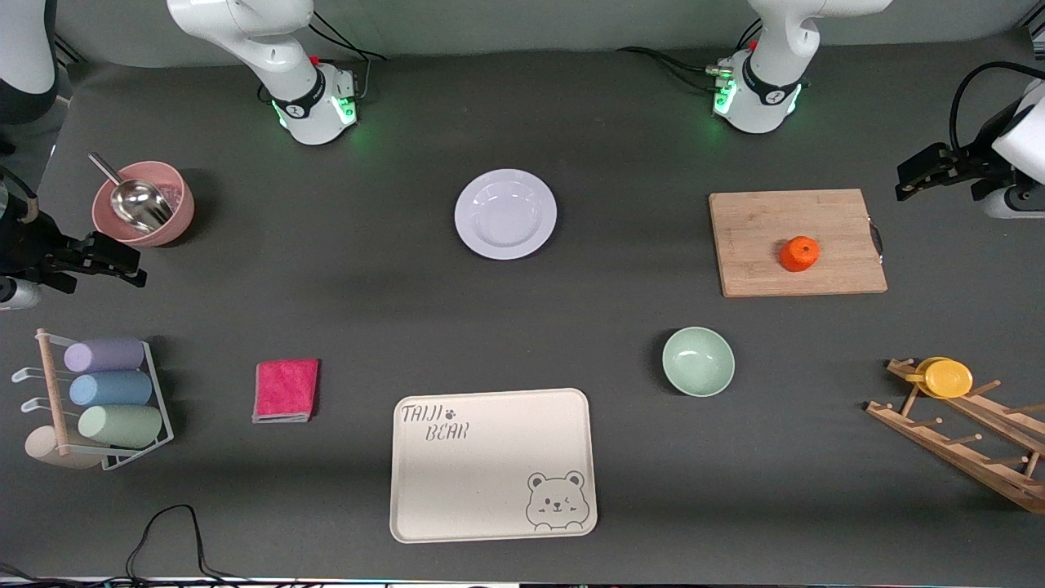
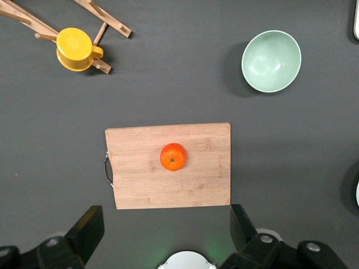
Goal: Place orange and plate with both arms
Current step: 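Lower the left gripper over the orange on the cutting board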
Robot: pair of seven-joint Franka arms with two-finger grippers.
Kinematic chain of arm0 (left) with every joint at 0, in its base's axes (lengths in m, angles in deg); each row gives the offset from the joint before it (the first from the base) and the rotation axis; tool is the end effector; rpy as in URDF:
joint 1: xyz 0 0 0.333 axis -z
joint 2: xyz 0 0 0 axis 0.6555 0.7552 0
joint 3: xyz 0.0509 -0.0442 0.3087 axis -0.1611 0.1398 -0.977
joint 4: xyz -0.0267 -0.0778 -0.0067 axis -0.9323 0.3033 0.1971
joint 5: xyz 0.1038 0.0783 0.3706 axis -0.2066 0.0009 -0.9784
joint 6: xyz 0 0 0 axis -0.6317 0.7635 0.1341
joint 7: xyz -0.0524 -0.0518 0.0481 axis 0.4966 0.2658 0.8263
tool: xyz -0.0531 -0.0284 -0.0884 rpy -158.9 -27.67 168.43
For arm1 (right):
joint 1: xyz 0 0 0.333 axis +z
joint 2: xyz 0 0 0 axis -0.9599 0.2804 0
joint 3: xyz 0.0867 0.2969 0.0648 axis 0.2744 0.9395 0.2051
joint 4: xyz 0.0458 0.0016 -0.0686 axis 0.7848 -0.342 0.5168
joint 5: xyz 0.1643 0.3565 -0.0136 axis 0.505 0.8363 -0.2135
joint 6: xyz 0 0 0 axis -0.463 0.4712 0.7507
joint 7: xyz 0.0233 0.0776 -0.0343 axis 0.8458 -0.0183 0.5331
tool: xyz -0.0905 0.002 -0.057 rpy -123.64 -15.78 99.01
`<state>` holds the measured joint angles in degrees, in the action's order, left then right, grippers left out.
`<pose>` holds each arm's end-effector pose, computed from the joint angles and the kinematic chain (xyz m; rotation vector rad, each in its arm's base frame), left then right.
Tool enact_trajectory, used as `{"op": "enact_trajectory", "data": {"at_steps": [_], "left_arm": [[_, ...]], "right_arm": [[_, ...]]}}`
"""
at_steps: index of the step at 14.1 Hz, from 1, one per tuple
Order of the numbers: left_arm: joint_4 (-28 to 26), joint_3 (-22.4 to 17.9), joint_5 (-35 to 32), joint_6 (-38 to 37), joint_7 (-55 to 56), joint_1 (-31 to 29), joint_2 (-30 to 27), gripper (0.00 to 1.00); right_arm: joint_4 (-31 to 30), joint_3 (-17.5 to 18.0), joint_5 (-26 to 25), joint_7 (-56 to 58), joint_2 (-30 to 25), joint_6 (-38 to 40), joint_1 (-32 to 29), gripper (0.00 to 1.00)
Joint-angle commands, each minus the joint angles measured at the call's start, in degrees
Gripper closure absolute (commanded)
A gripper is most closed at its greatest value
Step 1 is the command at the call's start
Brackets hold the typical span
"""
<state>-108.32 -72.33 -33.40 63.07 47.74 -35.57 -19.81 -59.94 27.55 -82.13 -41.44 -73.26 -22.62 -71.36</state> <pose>0.5063 -0.0002 0.6086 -3.1268 0.0318 0.1369 0.5888 -0.0181 0.5986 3.1318 0.0771 0.0583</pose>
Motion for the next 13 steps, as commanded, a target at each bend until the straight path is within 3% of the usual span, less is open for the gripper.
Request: {"op": "enact_trajectory", "data": {"at_steps": [1, 5, 8, 13], "left_arm": [[0.18, -0.04, -0.39, -0.79, 0.85, -0.19, -0.41, 0.00], [0.01, -0.56, -0.39, -0.71, 0.76, -0.37, 0.20, 0.00], [-0.60, -0.57, -0.39, 2.88, 0.67, -0.81, 4.05, 0.00], [-14.11, -0.57, -0.13, 16.85, 0.94, -1.16, 5.04, 0.00]], "right_arm": [[1.58, -0.16, -1.25, -1.43, 0.80, 1.06, 0.46, 0.00], [1.49, -0.07, -0.72, -1.51, 1.07, 0.97, 0.46, 0.00], [1.49, -0.07, -0.54, -1.43, 1.16, 0.80, 0.46, 0.00], [1.49, -0.07, -0.54, -1.43, 0.98, 0.97, 0.46, 0.00]]}}
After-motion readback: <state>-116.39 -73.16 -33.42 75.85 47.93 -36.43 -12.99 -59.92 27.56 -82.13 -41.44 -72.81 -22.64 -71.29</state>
